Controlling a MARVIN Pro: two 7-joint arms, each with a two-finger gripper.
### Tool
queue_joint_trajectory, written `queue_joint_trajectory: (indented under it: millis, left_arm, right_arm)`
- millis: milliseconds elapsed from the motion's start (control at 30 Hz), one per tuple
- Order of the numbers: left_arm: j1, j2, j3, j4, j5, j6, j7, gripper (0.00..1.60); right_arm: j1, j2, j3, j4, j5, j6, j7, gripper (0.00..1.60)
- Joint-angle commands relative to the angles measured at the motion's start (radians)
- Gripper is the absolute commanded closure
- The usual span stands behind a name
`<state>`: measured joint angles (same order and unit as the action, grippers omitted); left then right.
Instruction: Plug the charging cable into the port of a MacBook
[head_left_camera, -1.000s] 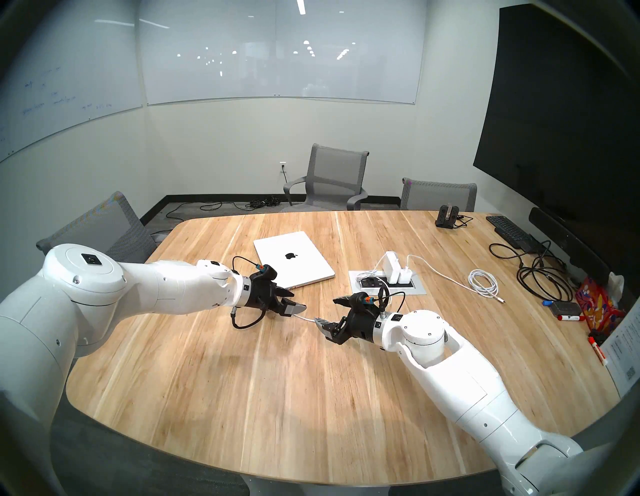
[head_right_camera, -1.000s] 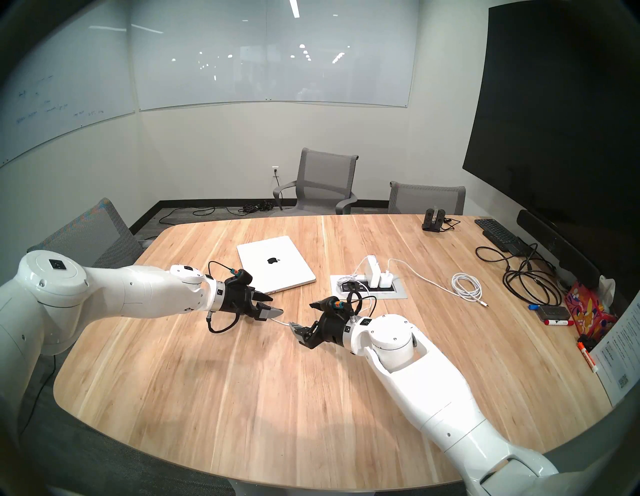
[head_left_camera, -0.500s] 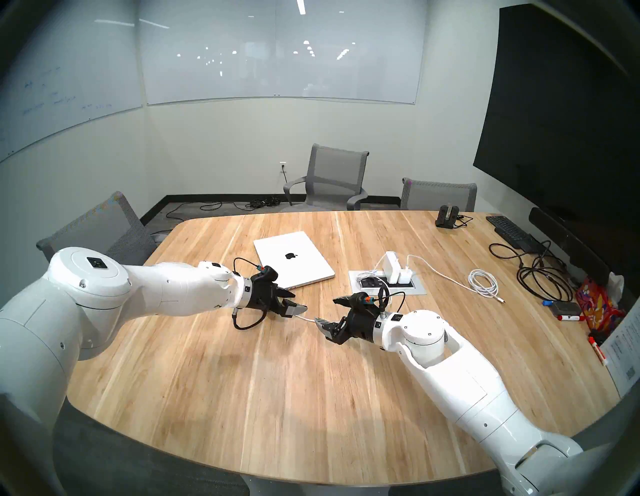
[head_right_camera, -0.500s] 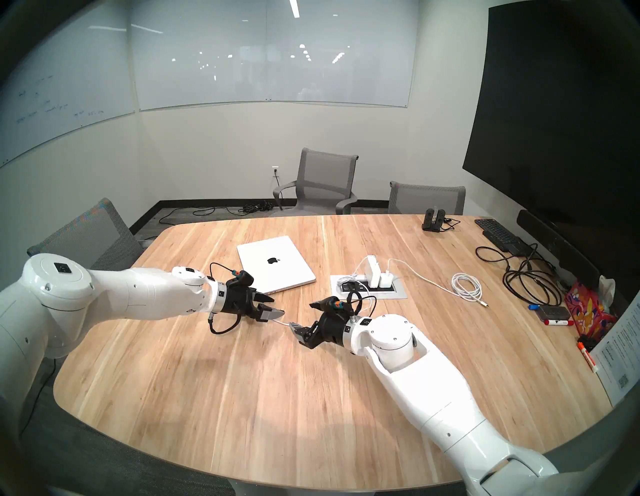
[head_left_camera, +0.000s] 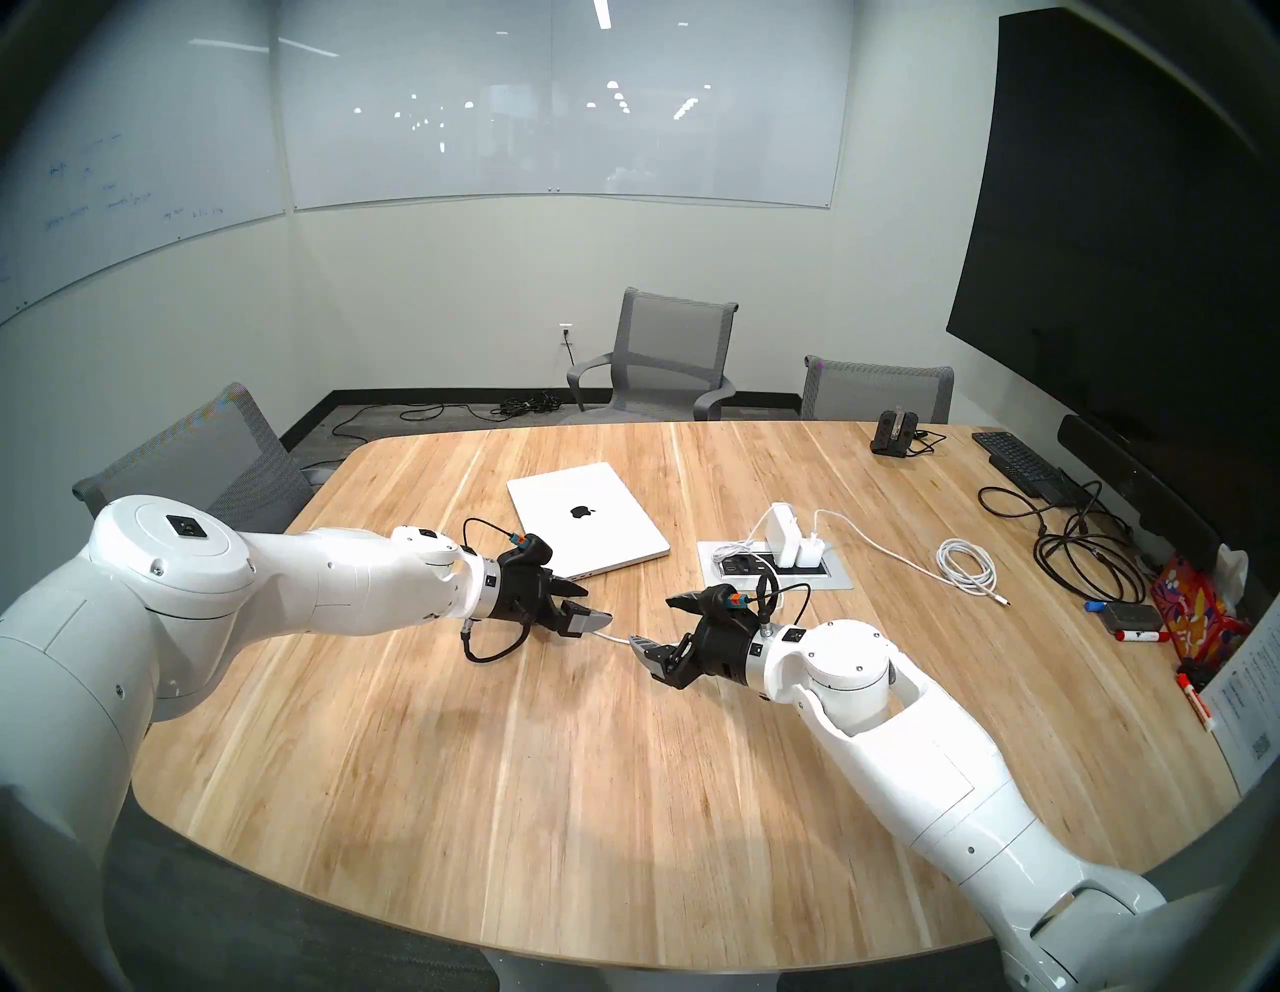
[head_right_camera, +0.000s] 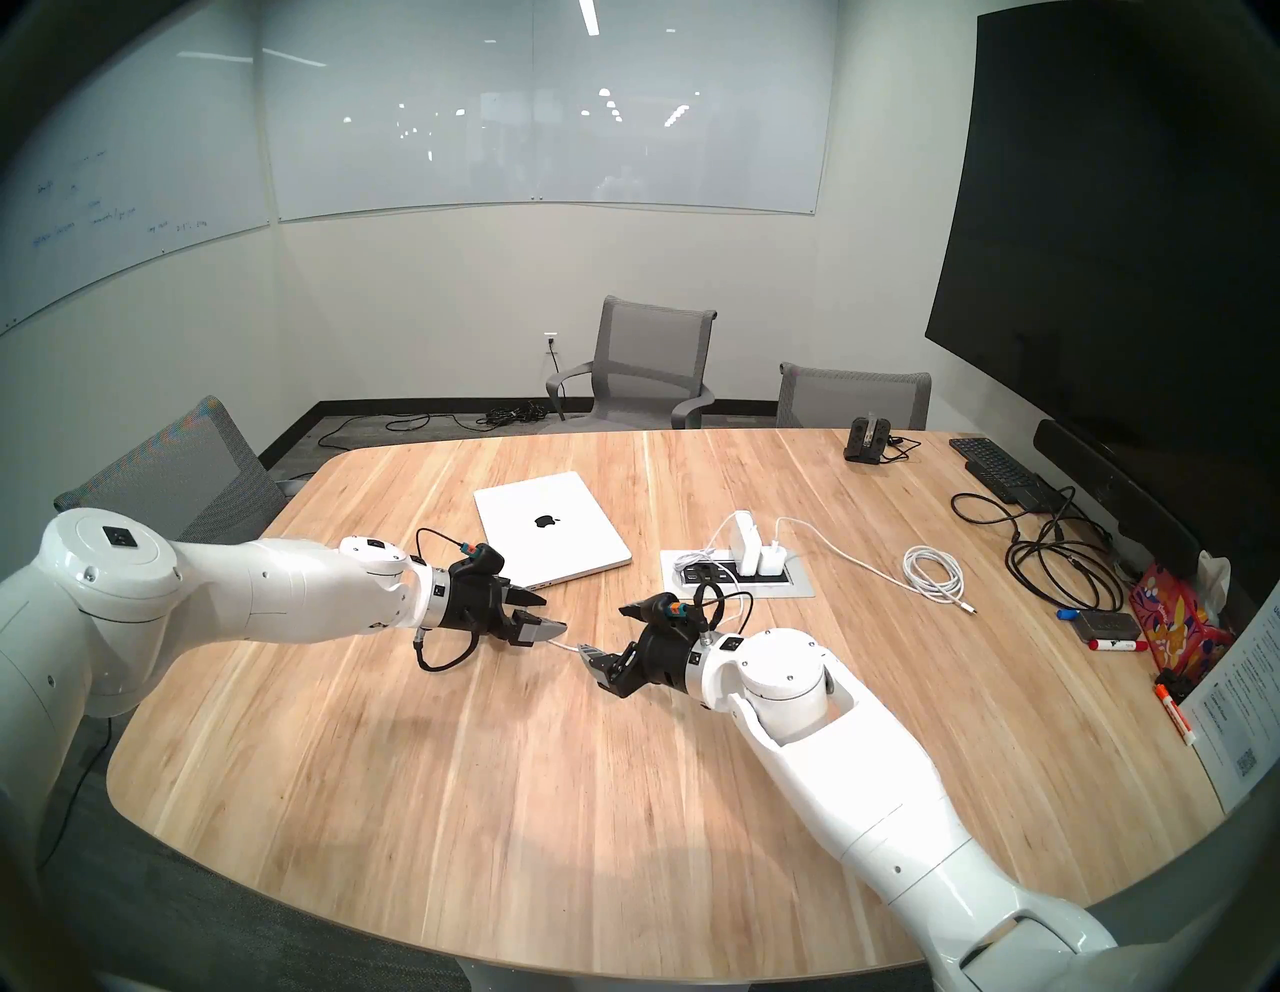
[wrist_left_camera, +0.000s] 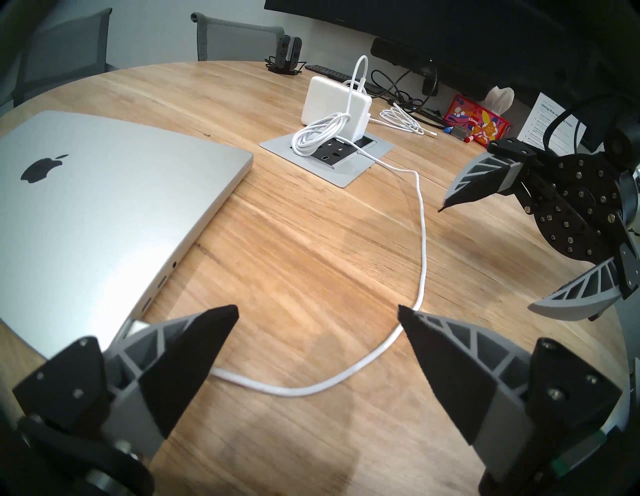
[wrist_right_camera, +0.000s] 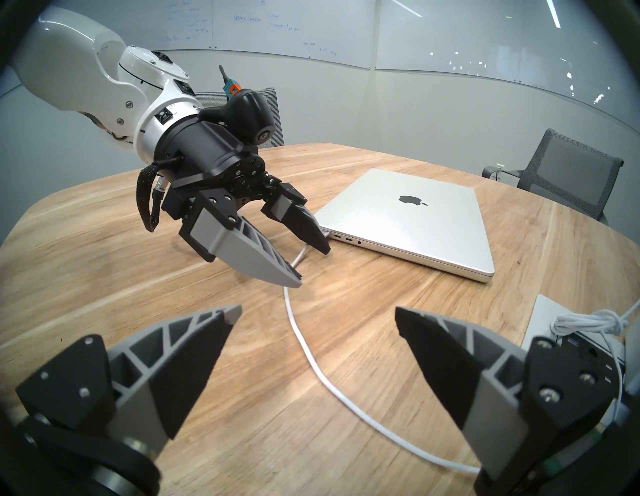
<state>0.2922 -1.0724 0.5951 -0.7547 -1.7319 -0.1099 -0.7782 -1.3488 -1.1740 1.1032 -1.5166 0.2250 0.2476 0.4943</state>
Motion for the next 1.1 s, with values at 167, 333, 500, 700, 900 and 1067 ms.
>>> queue_joint_trajectory:
  millis: [167, 333, 500, 700, 900, 1067]
  left_arm:
    - [-0.019, 0.011, -0.004, -0.020, 0.002, 0.010, -0.002, 0.00]
    - [-0.020, 0.018, -0.004, -0.034, 0.006, 0.003, 0.003, 0.00]
    - [-0.022, 0.025, -0.002, -0.048, 0.008, 0.002, 0.011, 0.00]
    - [-0.025, 0.037, -0.003, -0.068, 0.011, -0.010, 0.027, 0.00]
    - [-0.032, 0.044, -0.008, -0.074, 0.010, -0.012, 0.038, 0.00]
    - [-0.035, 0.042, -0.009, -0.072, 0.009, 0.003, 0.040, 0.00]
  right_arm:
    - [0.009, -0.003, 0.001, -0.023, -0.002, -0.007, -0.001, 0.00]
    - [0.009, -0.003, 0.001, -0.023, -0.002, -0.007, -0.001, 0.00]
    - [0.009, -0.003, 0.001, -0.023, -0.002, -0.007, -0.001, 0.00]
    - [0.009, -0.003, 0.001, -0.023, -0.002, -0.007, 0.000, 0.00]
    - [0.009, -0.003, 0.001, -0.022, -0.002, -0.007, 0.000, 0.00]
    - [0.009, -0.003, 0.001, -0.022, -0.002, -0.007, 0.000, 0.00]
